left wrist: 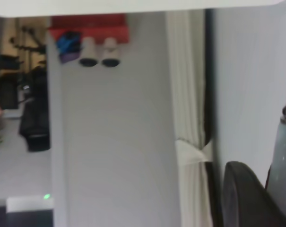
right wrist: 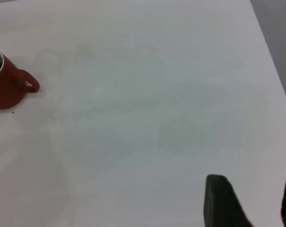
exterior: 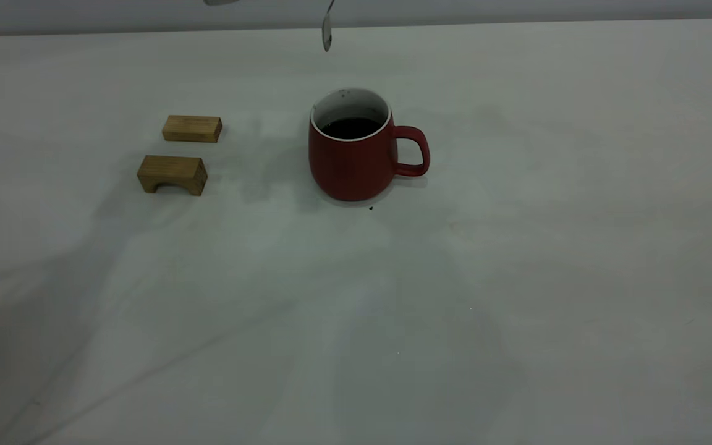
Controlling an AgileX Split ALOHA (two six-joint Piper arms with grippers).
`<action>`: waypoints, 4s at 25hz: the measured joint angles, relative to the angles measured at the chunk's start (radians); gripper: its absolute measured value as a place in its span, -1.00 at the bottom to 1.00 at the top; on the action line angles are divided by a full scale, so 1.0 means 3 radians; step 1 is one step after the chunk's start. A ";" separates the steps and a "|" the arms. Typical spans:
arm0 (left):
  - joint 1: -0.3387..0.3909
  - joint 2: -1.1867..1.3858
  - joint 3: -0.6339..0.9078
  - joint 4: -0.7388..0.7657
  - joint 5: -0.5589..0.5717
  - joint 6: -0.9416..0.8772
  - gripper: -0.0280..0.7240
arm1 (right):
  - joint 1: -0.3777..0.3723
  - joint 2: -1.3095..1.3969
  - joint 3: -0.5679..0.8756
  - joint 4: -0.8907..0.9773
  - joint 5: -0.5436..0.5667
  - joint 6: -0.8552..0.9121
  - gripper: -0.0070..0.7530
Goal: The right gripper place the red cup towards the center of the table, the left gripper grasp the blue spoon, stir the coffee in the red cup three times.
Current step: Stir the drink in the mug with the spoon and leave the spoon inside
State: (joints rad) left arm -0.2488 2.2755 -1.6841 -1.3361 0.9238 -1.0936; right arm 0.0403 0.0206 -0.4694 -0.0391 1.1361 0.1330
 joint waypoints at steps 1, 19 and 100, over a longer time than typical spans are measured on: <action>-0.0005 0.0007 0.0000 -0.0007 -0.0023 0.0000 -0.55 | 0.0000 0.0000 0.0000 0.0000 0.0000 0.0000 -0.06; -0.0183 0.0864 0.0000 -0.0788 -0.0300 0.0056 -0.55 | 0.0000 0.0000 0.0000 0.0000 0.0000 0.0000 -0.06; -0.0051 0.1051 -0.0064 -0.0668 -0.0108 0.0703 -0.56 | 0.0000 0.0000 0.0000 0.0000 0.0000 0.0000 -0.06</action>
State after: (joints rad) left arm -0.2640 2.5907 -1.7034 -1.5366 0.8914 -0.8828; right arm 0.0403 0.0206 -0.4694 -0.0391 1.1361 0.1330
